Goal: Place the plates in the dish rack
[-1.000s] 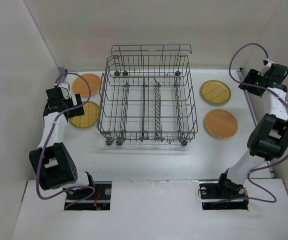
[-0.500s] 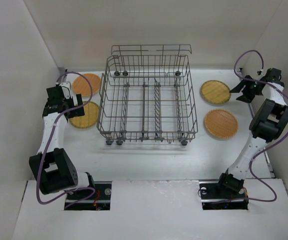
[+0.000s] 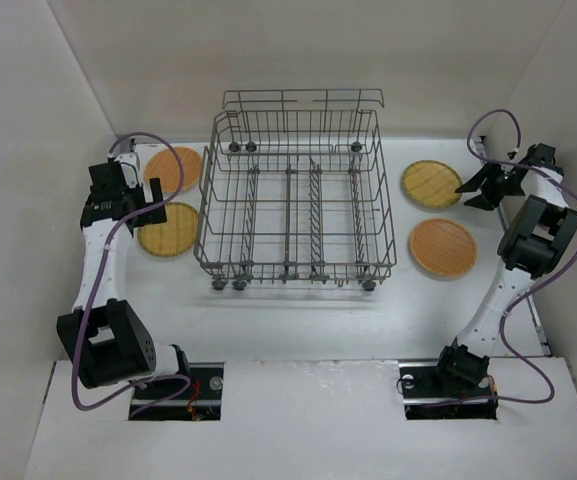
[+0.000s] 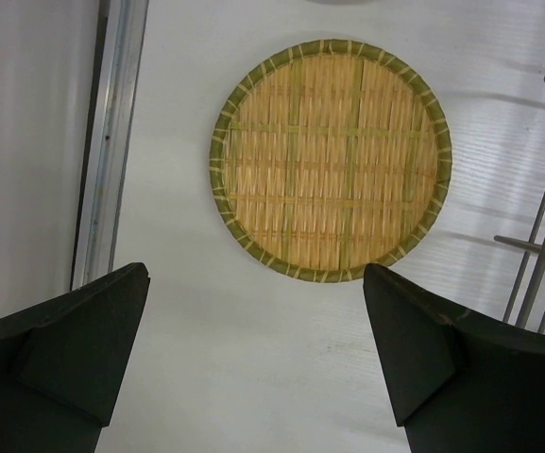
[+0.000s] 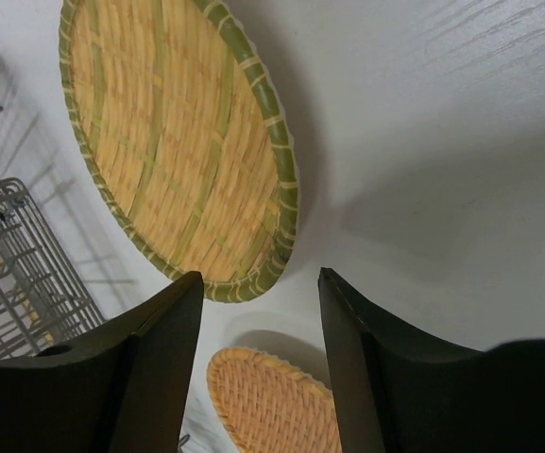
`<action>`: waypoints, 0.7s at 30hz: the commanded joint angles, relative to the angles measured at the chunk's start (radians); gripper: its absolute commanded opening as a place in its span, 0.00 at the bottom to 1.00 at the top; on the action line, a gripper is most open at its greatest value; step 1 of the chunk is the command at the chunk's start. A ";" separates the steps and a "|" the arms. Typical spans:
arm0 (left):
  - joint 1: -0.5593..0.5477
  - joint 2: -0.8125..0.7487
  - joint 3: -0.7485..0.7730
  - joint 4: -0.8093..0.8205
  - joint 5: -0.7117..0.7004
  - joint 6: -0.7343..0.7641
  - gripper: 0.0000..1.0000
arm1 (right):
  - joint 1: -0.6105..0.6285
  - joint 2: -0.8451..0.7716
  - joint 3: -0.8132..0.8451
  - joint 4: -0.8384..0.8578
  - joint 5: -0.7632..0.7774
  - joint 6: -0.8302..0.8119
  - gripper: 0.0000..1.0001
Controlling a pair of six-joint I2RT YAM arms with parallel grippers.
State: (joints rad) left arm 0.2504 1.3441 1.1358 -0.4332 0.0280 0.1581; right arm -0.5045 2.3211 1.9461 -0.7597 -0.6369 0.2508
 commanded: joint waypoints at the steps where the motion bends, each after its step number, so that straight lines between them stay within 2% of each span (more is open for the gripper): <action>1: 0.007 0.003 0.067 -0.027 -0.007 0.009 1.00 | -0.004 0.046 0.066 -0.006 -0.032 0.019 0.58; 9: 0.025 0.027 0.117 -0.076 -0.007 0.026 1.00 | 0.028 0.116 0.163 0.017 -0.044 0.076 0.57; 14: 0.027 0.038 0.128 -0.090 -0.022 0.032 1.00 | 0.063 0.155 0.210 0.034 -0.064 0.104 0.45; 18: 0.030 0.050 0.147 -0.096 -0.033 0.044 1.00 | 0.070 0.169 0.240 0.033 -0.044 0.100 0.42; 21: 0.031 0.067 0.168 -0.096 -0.036 0.050 1.00 | 0.083 0.172 0.246 0.031 -0.015 0.099 0.30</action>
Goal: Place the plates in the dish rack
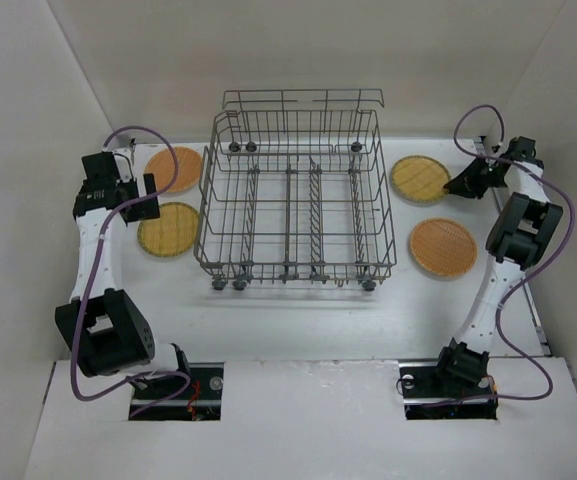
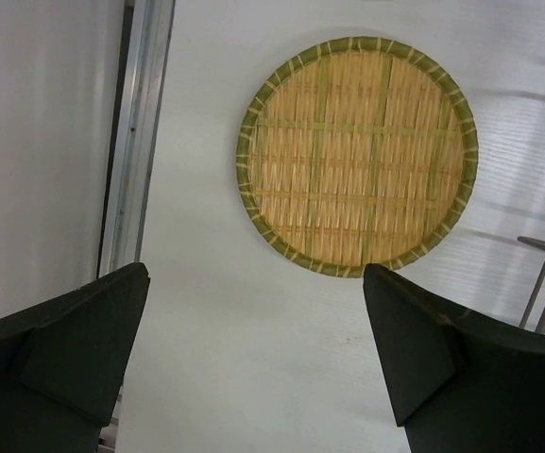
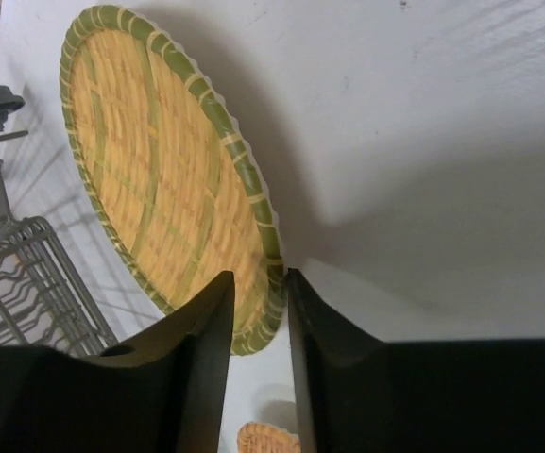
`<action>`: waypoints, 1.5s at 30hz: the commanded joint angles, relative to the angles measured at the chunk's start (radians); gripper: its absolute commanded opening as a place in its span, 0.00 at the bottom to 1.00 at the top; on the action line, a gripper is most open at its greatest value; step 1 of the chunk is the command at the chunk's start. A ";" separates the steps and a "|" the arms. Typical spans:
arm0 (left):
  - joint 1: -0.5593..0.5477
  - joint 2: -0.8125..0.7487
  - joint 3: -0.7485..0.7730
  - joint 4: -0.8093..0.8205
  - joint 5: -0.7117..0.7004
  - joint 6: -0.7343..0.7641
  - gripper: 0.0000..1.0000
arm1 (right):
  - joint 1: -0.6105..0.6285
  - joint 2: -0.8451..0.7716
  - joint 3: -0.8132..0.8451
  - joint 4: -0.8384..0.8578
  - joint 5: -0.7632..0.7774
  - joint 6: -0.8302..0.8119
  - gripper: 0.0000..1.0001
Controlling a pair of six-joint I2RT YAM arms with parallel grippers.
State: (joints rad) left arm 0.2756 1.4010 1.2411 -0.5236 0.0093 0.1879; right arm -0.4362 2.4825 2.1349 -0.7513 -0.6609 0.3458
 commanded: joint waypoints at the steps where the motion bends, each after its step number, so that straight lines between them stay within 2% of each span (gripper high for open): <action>1: 0.007 0.018 0.073 -0.006 -0.020 0.021 1.00 | 0.023 0.010 0.060 0.017 0.035 0.002 0.19; 5: 0.004 0.027 0.090 -0.006 -0.023 0.025 1.00 | 0.038 0.010 0.068 0.003 0.086 -0.016 0.00; 10: -0.008 0.035 0.090 0.000 -0.023 0.028 1.00 | 0.047 -0.046 0.026 -0.002 0.103 -0.050 0.00; 20: -0.054 0.030 -0.005 0.077 -0.003 0.005 1.00 | 0.052 -0.336 -0.081 0.032 0.181 -0.130 0.00; 30: -0.055 0.015 -0.065 0.134 0.043 -0.025 1.00 | 0.049 -0.667 -0.410 0.165 0.290 -0.211 0.00; 35: -0.055 0.018 -0.074 0.142 0.066 -0.031 1.00 | 0.110 -0.873 -0.620 0.269 0.384 -0.284 0.00; 40: -0.048 0.016 -0.097 0.143 0.084 -0.033 1.00 | 0.161 -1.055 -0.719 0.326 0.480 -0.310 0.00; 45: -0.049 0.023 -0.111 0.158 0.095 -0.034 1.00 | 0.204 -1.181 -0.748 0.357 0.576 -0.393 0.00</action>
State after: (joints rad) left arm 0.2245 1.4425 1.1389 -0.3946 0.0788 0.1665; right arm -0.2531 1.4044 1.3804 -0.5438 -0.1806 0.0254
